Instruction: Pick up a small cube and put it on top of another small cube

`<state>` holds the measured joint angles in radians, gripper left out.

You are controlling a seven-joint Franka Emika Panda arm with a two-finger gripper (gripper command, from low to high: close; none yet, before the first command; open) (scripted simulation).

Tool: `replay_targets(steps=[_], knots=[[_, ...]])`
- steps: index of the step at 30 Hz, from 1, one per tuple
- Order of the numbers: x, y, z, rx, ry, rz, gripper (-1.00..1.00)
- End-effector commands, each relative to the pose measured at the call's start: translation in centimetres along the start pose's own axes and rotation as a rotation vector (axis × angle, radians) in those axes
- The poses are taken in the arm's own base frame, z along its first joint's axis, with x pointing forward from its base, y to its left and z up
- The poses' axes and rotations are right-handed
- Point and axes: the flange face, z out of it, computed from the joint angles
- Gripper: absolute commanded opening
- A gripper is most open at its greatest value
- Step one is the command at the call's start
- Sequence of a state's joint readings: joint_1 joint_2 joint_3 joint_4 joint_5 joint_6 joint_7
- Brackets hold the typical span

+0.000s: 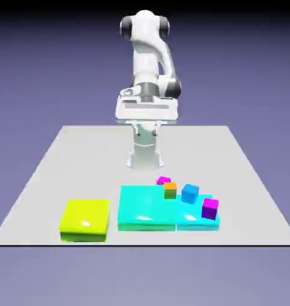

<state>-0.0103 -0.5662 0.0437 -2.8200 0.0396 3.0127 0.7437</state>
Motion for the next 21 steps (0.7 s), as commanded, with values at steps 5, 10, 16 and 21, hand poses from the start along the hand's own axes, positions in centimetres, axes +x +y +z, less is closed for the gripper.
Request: replay_targets(steps=[5, 10, 16, 21], knots=[[-4.1, 1.2, 2.4, -0.119, -0.111, 0.066, 0.0], [-8.4, 3.1, 4.6, -0.245, -0.219, 0.139, 0.0], [-13.6, 6.2, 6.6, -0.402, -0.344, 0.236, 0.0], [-17.8, 9.3, 7.7, -0.534, -0.443, 0.326, 0.0]])
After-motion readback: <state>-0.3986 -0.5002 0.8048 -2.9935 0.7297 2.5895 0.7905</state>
